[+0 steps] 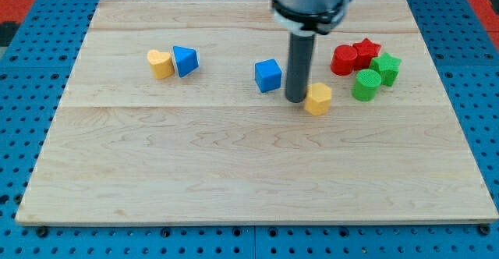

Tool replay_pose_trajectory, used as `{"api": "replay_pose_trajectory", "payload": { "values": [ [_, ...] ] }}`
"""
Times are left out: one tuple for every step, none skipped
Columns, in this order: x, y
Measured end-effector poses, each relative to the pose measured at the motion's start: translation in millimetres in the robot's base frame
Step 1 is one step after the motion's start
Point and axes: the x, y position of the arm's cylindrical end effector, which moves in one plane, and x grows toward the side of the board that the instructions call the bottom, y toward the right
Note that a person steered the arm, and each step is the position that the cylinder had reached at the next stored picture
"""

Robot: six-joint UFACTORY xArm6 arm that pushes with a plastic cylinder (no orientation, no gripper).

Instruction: Slide the blue cube closer to yellow hexagon

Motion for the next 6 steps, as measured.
{"api": "replay_pose_trajectory", "payload": {
  "values": [
    [22.2, -60.8],
    [-12.4, -95.9],
    [-36.5, -94.6],
    [-55.5, -46.9],
    [-57.3, -13.9],
    [-36.9, -58.0]
  ]
}}
